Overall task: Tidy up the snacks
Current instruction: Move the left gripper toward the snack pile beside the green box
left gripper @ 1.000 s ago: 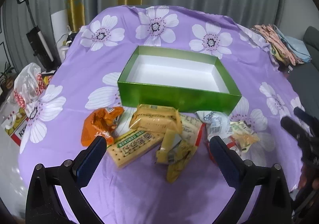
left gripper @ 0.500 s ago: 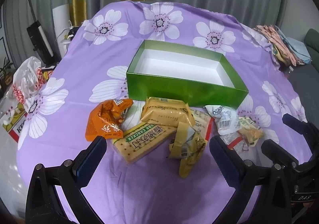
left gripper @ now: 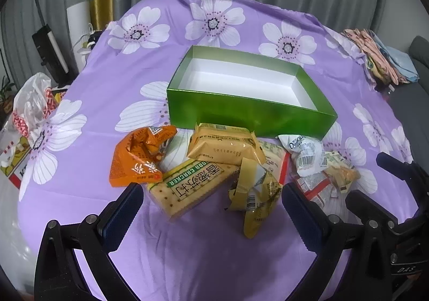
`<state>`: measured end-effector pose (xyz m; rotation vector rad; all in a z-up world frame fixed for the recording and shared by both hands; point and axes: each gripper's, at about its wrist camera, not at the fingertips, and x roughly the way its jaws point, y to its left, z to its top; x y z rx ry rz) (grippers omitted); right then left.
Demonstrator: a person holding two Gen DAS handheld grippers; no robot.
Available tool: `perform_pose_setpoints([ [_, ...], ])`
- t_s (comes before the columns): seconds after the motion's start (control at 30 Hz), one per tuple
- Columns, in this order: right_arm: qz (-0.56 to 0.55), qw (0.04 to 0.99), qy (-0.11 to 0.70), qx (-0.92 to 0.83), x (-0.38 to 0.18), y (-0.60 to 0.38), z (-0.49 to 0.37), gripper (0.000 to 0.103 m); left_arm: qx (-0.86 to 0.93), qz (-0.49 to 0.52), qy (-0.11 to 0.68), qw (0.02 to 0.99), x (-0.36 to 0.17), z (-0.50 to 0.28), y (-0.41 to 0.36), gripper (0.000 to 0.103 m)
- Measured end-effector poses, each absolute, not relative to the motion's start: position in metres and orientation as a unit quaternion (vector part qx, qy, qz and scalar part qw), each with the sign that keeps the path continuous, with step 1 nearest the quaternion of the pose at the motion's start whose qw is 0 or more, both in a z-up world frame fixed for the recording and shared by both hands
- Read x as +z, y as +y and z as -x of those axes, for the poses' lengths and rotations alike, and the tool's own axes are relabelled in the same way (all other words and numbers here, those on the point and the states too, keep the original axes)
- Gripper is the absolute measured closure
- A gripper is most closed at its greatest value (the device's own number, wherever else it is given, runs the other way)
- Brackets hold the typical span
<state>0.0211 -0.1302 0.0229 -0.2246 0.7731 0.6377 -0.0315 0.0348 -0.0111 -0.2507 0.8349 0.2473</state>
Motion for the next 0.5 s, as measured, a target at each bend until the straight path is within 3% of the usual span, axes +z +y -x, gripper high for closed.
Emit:
perform_pose_setpoints([
  [0.5, 0.077, 0.857, 0.386, 0.334, 0.014, -0.132, -0.023, 0.000, 0.074, 0.181, 0.405, 0.893, -0.022, 0.036, 0.051, 0.001],
])
